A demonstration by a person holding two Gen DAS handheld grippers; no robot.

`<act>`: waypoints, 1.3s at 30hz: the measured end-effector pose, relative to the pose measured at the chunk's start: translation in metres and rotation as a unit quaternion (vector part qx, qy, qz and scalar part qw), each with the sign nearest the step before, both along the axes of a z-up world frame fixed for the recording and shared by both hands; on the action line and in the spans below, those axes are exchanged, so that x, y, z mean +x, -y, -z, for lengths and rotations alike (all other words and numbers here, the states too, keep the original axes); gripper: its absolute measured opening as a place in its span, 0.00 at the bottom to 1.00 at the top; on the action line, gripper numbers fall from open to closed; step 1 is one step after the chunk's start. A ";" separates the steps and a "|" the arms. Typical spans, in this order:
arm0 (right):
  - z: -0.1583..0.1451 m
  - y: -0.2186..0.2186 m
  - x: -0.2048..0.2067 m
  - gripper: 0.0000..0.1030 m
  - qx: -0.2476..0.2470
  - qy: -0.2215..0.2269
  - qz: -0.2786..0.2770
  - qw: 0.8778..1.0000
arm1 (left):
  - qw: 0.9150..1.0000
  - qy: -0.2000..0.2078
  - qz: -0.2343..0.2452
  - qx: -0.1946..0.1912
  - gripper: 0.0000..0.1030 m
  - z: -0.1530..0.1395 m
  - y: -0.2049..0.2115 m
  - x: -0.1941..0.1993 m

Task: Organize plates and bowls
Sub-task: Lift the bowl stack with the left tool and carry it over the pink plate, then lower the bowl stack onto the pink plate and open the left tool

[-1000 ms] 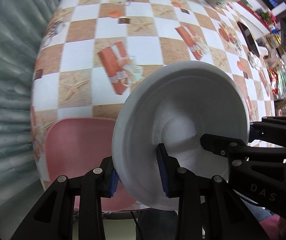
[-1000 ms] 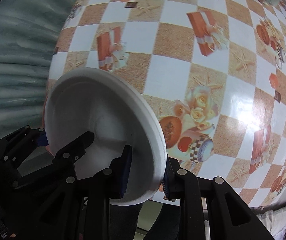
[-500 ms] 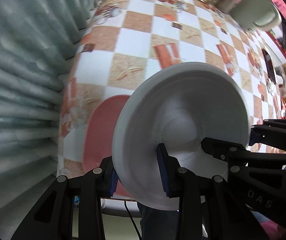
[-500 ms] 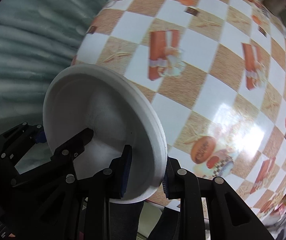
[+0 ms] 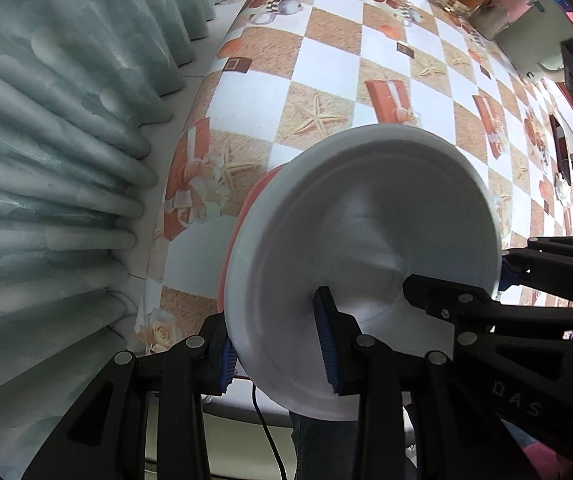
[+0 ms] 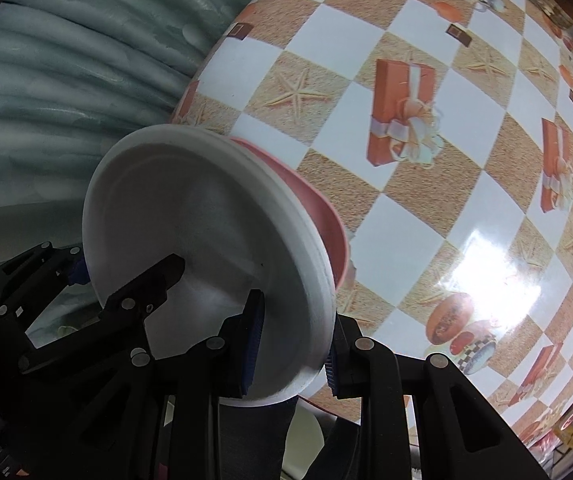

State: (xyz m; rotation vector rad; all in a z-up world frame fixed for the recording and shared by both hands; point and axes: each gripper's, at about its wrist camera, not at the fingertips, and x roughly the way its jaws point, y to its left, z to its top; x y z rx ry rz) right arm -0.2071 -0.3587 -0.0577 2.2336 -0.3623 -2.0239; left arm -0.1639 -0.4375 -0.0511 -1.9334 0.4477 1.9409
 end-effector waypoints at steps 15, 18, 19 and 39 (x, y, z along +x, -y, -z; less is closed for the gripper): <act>0.050 0.017 -0.008 0.29 0.004 0.023 0.000 1.000 | 1.000 0.014 -0.006 -0.023 0.36 0.026 0.003 0.001; 0.058 0.020 -0.009 0.29 0.007 0.023 -0.005 1.000 | 1.000 -0.001 -0.002 -0.030 0.38 0.028 0.002 0.003; 0.059 0.021 -0.008 0.29 0.007 0.023 -0.005 1.000 | 1.000 -0.002 -0.003 -0.025 0.39 0.027 0.003 0.003; 0.037 -0.015 0.003 0.99 0.043 -0.031 0.027 0.998 | 0.996 -0.056 0.053 -0.032 0.82 -0.016 -0.012 0.007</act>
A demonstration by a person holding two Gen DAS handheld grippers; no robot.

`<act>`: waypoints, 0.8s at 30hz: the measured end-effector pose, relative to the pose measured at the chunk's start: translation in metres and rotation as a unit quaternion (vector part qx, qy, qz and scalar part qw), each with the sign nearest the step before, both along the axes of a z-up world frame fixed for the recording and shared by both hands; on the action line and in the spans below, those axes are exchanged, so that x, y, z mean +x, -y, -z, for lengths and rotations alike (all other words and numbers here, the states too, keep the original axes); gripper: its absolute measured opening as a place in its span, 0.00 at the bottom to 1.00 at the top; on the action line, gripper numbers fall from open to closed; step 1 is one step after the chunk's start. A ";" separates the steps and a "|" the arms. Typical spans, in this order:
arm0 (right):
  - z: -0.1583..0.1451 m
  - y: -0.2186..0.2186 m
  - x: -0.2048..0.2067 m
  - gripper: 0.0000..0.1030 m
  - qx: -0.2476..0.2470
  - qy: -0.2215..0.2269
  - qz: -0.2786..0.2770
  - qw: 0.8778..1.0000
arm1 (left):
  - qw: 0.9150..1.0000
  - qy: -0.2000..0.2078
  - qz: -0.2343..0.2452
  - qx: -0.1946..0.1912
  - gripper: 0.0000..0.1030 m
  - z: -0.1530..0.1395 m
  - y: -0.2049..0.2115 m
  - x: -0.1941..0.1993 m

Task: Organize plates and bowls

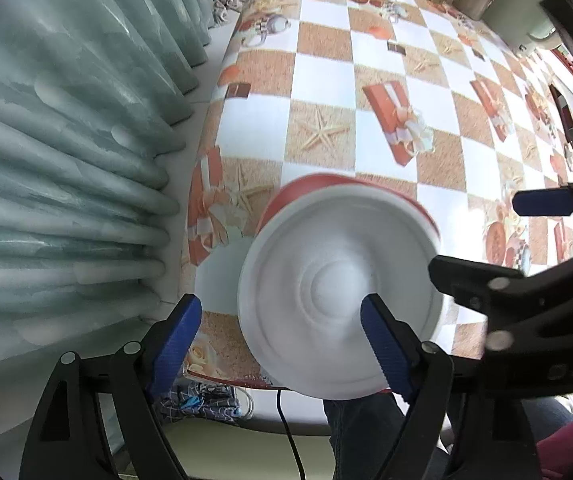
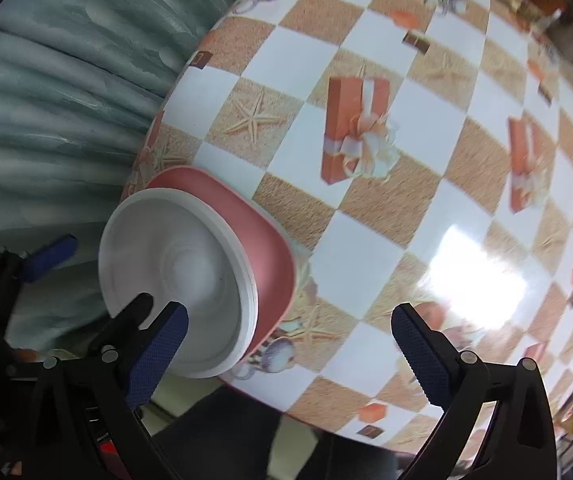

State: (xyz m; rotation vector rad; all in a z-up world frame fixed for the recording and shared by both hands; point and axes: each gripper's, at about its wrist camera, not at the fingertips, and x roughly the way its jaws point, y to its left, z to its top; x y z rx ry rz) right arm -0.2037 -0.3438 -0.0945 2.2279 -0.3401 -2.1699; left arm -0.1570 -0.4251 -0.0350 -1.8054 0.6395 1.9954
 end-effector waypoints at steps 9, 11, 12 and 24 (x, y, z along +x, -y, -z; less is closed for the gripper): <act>-0.035 0.008 -0.010 0.99 0.023 -0.022 -0.023 0.999 | 0.999 -0.022 0.022 -0.018 0.82 -0.013 -0.001 -0.001; -0.040 0.008 -0.012 0.99 0.025 -0.025 -0.026 0.999 | 0.999 -0.021 0.027 -0.019 0.82 -0.013 -0.002 -0.001; -0.040 0.009 -0.012 0.99 0.026 -0.025 -0.027 0.999 | 0.999 -0.021 0.027 -0.020 0.82 -0.012 -0.003 -0.001; -0.040 0.012 -0.013 0.99 0.023 -0.019 -0.022 0.999 | 1.000 -0.007 0.024 -0.015 0.82 -0.011 -0.003 -0.003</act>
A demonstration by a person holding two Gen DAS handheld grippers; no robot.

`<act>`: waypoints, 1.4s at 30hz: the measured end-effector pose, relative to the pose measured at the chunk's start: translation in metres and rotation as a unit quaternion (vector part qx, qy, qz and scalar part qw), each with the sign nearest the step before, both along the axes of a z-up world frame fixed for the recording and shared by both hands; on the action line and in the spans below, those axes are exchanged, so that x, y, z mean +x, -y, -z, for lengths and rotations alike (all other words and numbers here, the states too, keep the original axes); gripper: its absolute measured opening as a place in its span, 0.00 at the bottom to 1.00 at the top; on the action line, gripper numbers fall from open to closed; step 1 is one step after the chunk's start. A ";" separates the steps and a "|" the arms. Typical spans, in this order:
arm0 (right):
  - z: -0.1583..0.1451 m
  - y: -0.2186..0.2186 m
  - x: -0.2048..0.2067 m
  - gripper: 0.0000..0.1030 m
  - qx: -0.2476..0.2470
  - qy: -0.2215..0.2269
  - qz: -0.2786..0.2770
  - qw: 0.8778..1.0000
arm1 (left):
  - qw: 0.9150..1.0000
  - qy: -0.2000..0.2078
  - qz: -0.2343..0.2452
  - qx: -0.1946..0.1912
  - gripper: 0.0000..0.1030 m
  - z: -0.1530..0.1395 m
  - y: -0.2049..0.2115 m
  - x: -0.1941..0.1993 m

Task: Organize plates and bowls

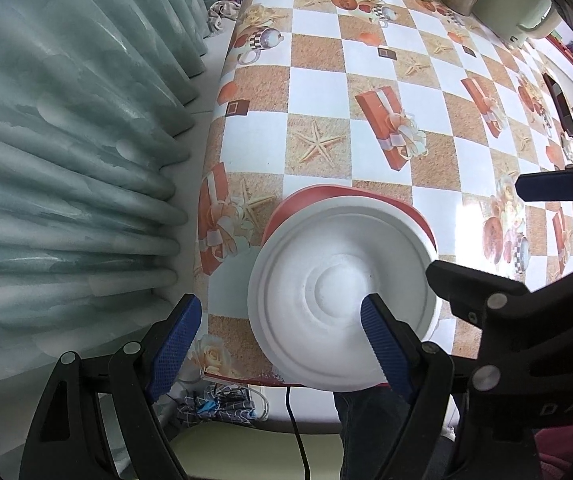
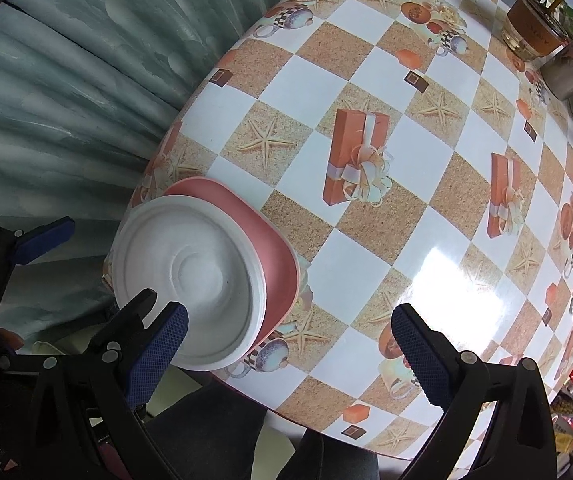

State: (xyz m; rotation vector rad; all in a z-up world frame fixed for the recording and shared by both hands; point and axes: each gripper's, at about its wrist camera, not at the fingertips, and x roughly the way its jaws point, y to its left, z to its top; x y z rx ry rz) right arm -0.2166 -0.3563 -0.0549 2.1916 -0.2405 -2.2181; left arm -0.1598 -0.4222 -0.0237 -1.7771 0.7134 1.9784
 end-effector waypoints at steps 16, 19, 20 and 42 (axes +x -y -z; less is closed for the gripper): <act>-0.004 -0.001 -0.005 0.99 -0.003 -0.006 -0.005 1.000 | 1.000 -0.001 0.014 -0.009 0.82 -0.003 -0.007 -0.003; -0.004 -0.001 -0.005 0.99 -0.003 -0.005 -0.006 1.000 | 1.000 0.000 0.016 -0.009 0.82 -0.002 -0.008 -0.003; -0.004 -0.001 -0.005 0.99 -0.003 -0.005 -0.006 1.000 | 1.000 0.001 0.016 -0.009 0.82 -0.002 -0.008 -0.003; -0.002 -0.003 -0.007 0.99 -0.017 -0.004 -0.003 1.000 | 1.000 -0.005 -0.018 0.025 0.82 -0.010 0.003 -0.009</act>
